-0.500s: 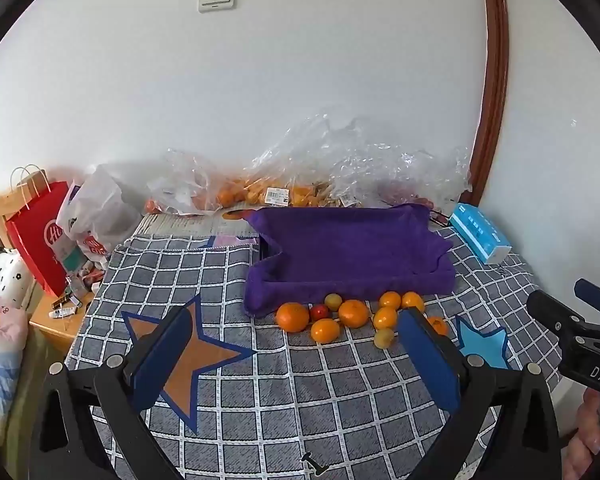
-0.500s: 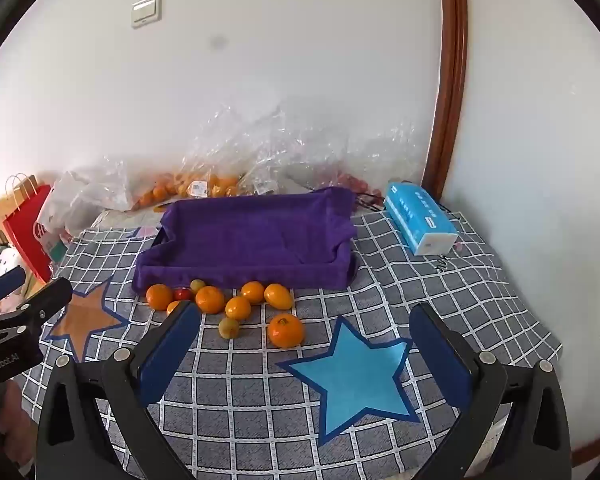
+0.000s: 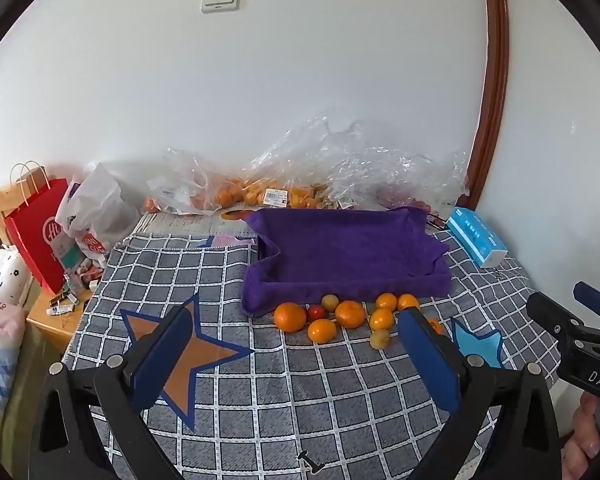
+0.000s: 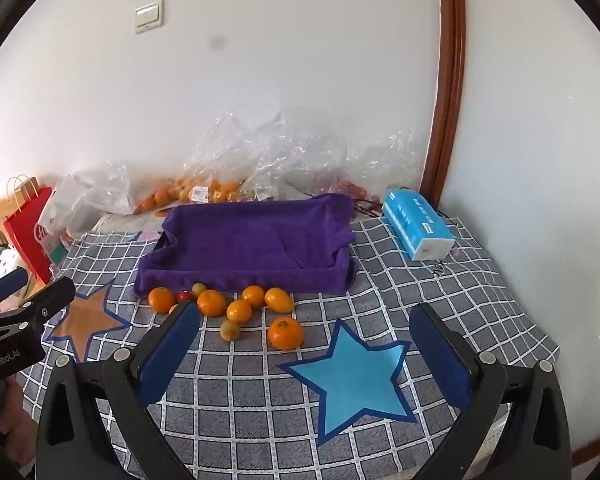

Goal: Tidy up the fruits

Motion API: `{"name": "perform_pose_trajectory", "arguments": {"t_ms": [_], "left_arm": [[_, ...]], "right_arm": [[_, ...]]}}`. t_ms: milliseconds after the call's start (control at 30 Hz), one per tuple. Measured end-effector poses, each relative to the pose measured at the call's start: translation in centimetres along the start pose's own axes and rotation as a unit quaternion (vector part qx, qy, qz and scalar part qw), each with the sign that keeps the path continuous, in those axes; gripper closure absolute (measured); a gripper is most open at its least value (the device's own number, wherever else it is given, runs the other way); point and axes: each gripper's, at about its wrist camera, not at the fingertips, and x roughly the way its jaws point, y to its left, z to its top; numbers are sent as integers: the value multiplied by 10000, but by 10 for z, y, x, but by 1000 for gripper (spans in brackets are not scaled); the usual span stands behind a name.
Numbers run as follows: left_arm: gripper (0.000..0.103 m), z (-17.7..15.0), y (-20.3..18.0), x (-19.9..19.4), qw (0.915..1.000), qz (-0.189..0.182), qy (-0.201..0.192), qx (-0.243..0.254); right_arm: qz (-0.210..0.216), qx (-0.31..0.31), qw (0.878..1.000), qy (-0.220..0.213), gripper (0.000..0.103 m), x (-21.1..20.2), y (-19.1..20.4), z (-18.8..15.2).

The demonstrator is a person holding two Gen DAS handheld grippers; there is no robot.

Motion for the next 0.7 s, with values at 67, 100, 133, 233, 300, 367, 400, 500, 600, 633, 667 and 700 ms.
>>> {"name": "perform_pose_trajectory", "arguments": {"t_ms": [67, 100, 133, 233, 300, 367, 400, 500, 600, 633, 667, 700], "left_arm": [[0, 0, -1, 0, 10000, 7, -3, 6], [0, 0, -1, 0, 10000, 7, -3, 5], [0, -1, -1, 0, 10000, 14, -13, 2], [0, -3, -3, 0, 10000, 20, -13, 32], [0, -4, -3, -1, 10000, 13, -24, 39], [0, -5, -3, 0, 10000, 20, -29, 24], [0, -5, -4, 0, 10000, 18, -35, 20], [0, -5, -4, 1, 10000, 19, -21, 5], [0, -6, -4, 2, 10000, 21, -6, 15], [0, -6, -4, 2, 10000, 30, 2, 16], [0, -7, -4, 2, 10000, 30, 8, 17], [0, -7, -4, 2, 10000, 24, 13, 13]], "right_arm": [[20, 23, 10000, 12, 0, 1, 0, 1], [29, 22, 10000, 7, 0, 0, 0, -1], [34, 20, 10000, 11, 0, 1, 0, -1], [34, 22, 10000, 32, 0, 2, 0, -3], [33, 23, 10000, 38, 0, 2, 1, -4], [29, 27, 10000, 44, 0, 3, 1, -4], [34, 36, 10000, 51, 0, 3, 1, -3], [79, 39, 9999, 75, 0, 4, 1, -3], [78, 53, 9999, 43, 0, 3, 1, -3], [84, 55, 9999, 46, 0, 3, 1, -3], [81, 58, 9999, 45, 0, 3, 1, -4], [82, 63, 9999, 43, 0, 3, 1, -4]]}}
